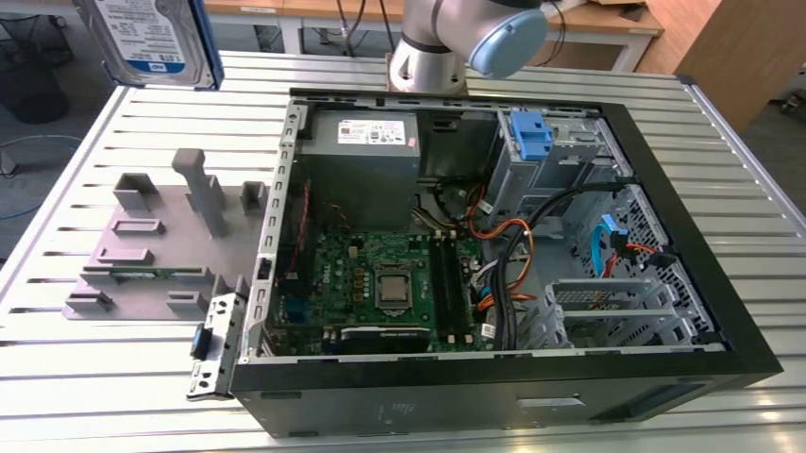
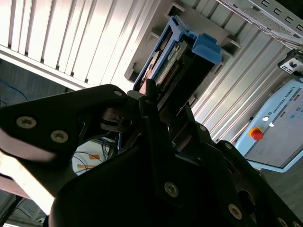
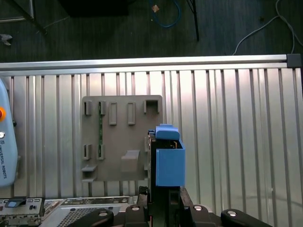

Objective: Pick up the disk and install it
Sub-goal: 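Pick up the disk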

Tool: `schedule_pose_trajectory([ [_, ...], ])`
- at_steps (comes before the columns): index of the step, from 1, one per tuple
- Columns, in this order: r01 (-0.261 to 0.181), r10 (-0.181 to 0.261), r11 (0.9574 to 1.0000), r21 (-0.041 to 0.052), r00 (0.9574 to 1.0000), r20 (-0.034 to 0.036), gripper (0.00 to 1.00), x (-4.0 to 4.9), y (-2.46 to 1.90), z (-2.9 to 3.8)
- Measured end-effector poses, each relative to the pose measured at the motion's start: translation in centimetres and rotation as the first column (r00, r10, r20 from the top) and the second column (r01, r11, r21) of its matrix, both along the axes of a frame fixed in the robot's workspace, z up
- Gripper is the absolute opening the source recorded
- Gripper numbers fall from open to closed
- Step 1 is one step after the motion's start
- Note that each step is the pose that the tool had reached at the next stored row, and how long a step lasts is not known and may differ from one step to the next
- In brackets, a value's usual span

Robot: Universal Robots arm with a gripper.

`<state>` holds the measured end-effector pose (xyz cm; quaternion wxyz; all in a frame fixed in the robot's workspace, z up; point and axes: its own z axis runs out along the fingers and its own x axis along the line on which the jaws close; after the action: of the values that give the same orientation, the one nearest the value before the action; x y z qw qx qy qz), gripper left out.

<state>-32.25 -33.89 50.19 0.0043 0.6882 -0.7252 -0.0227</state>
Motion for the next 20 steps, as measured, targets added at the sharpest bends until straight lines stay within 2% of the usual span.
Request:
schedule_pose_trajectory([
  [12, 0.000, 0.000, 1.0000, 0.0000, 1.0000, 0.0000, 0.35, 2.77, 0.00, 0.00],
  [20, 0.000, 0.000, 1.0000, 0.0000, 1.0000, 0.0000, 0.35, 3.01, 0.00, 0.00],
])
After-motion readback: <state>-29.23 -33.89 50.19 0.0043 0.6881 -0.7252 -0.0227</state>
